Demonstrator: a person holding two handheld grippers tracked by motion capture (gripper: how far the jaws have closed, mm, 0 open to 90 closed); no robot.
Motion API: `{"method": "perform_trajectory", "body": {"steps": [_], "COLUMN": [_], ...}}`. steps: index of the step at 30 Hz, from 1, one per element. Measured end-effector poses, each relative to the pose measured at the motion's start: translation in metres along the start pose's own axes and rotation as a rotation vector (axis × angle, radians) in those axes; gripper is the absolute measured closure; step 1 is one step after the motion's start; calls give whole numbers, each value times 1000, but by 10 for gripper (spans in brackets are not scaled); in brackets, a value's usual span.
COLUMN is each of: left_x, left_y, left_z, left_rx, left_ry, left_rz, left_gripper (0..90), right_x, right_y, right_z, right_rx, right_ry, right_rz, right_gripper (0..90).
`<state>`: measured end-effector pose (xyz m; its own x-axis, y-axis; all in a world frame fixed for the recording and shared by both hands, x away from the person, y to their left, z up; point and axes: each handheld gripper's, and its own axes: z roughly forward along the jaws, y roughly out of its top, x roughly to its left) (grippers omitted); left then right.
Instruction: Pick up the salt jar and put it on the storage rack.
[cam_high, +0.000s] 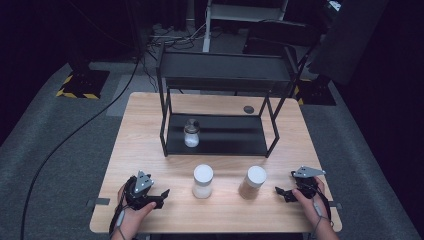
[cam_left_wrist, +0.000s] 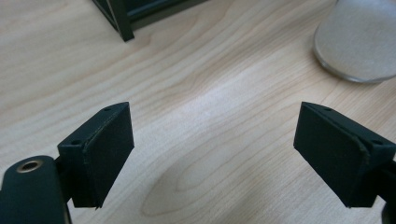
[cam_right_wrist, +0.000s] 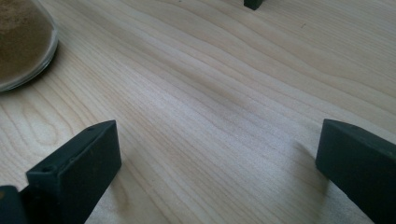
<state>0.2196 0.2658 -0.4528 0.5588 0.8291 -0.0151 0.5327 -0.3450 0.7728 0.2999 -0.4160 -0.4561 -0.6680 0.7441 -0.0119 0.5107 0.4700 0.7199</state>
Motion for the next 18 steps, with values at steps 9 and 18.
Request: {"method": "perform_trajectory", "body": {"steps": [9,18], "left_x": [-6,-4], "left_y": [5,8], "left_z": [13,16], "left_rx": [88,101], "left_ry": [13,-1], "left_rz": [14,6], "left_gripper": [98,53], "right_x": [0,0], "right_y": [0,0], "right_z": [0,0], "right_rx": [0,0], "right_ry": [0,-1], "right_rz": [0,1], "right_gripper": [1,1]}}
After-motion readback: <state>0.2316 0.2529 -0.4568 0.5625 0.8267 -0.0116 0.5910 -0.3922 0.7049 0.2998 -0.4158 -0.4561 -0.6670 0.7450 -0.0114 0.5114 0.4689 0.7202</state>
